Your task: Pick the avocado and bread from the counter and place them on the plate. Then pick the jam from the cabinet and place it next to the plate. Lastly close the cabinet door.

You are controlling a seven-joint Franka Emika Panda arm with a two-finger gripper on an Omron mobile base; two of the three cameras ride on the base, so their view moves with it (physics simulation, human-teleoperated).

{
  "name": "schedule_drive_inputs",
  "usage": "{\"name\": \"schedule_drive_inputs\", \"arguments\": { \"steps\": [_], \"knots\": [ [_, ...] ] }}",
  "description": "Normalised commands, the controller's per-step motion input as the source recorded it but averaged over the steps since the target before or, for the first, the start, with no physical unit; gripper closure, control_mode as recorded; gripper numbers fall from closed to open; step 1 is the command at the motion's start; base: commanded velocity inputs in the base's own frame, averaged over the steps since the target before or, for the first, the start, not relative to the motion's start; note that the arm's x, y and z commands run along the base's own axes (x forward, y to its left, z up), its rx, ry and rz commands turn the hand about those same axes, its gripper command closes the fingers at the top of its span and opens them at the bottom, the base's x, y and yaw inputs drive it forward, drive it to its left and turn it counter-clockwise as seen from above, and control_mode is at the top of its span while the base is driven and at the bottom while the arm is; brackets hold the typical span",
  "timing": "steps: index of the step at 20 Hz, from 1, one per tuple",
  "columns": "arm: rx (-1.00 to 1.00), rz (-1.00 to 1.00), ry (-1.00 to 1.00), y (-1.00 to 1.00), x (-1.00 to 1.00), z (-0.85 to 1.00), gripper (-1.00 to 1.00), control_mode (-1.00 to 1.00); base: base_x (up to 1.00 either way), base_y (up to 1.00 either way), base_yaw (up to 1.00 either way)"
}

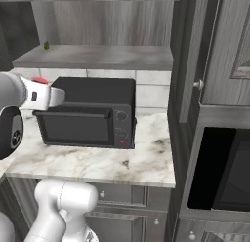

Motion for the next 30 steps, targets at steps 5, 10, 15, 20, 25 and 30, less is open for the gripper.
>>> {"name": "schedule_drive_inputs", "arguments": {
  "steps": [5, 10, 15, 20, 25, 30],
  "knots": [
    [0.00, 0.07, 0.01, 0.00, -0.29, -0.18, 1.00, -1.00, 0.00, 0.00, 0.00],
    [-0.03, 0.04, 0.10, 0.00, -0.02, -0.20, 1.00, -1.00, 0.00, 0.00, 0.00],
    [-0.03, 0.00, 0.09, 0.00, 0.00, -0.13, 1.00, -1.00, 0.00, 0.00, 0.00],
    [0.00, 0.00, 0.00, 0.00, -0.02, -0.01, 1.00, -1.00, 0.00, 0.00, 0.00],
    [0.00, 0.00, 0.00, 0.00, -0.09, 0.00, 1.00, -1.00, 0.00, 0.00, 0.00],
    [0.00, 0.00, 0.00, 0.00, -0.05, 0.00, 1.00, 1.00, -0.12, 0.00, 0.00]
  ]
}}
